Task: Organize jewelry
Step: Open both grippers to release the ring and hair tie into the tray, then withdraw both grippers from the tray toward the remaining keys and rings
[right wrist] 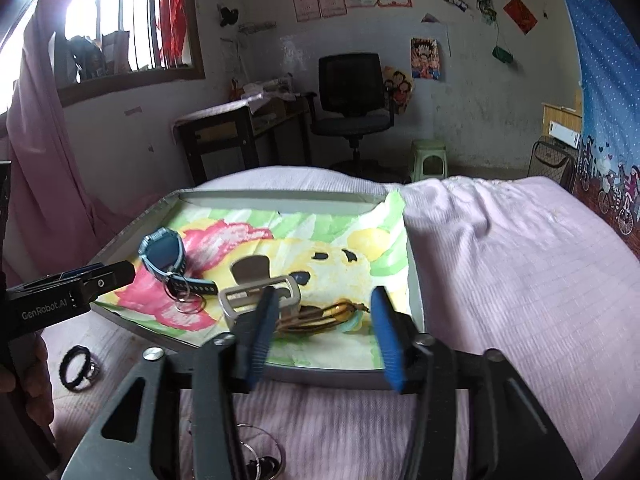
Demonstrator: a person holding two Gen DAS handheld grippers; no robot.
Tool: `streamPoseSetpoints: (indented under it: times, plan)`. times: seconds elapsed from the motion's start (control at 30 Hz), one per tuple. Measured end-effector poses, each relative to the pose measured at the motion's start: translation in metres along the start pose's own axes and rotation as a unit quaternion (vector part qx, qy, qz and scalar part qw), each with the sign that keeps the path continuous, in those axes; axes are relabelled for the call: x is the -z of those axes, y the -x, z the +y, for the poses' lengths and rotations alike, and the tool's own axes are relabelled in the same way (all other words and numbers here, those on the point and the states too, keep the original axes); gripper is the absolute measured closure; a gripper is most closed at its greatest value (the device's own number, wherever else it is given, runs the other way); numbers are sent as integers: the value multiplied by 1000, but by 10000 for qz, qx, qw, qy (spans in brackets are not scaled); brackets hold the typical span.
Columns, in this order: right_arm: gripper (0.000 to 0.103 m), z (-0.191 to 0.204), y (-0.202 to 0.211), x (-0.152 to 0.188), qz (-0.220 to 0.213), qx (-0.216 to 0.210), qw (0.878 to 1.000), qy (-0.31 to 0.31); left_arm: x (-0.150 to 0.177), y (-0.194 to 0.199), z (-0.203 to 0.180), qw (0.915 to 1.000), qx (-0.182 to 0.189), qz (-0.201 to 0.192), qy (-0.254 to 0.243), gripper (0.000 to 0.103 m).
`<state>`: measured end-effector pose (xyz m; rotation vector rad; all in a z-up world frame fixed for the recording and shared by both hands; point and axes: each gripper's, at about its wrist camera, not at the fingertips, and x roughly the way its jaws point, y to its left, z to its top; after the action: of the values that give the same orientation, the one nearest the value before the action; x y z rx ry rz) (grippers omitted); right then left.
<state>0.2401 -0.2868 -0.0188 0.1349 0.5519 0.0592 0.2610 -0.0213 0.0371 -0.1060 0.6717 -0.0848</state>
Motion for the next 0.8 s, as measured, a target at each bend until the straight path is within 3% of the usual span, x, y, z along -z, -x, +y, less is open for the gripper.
streamPoseSetpoints:
  times: [0.2,0.4,0.6,0.8]
  plan:
    - [42,-1,29,4,-391,37,9992,2,8,32,4,9989,-76,-468,11,14]
    - [11,-7,66,12,-856,33,9961,-192,23,64,8,9962,-185,-848,-33,7]
    - [1,-10,95,19,-1094,34,9939,-134,42,92,11,9933,-230,-1133,-41,2]
    - [1,-11,121,32,-1220,-41,9925,-55,62,118,11,9898,-211,-1410,-35,0]
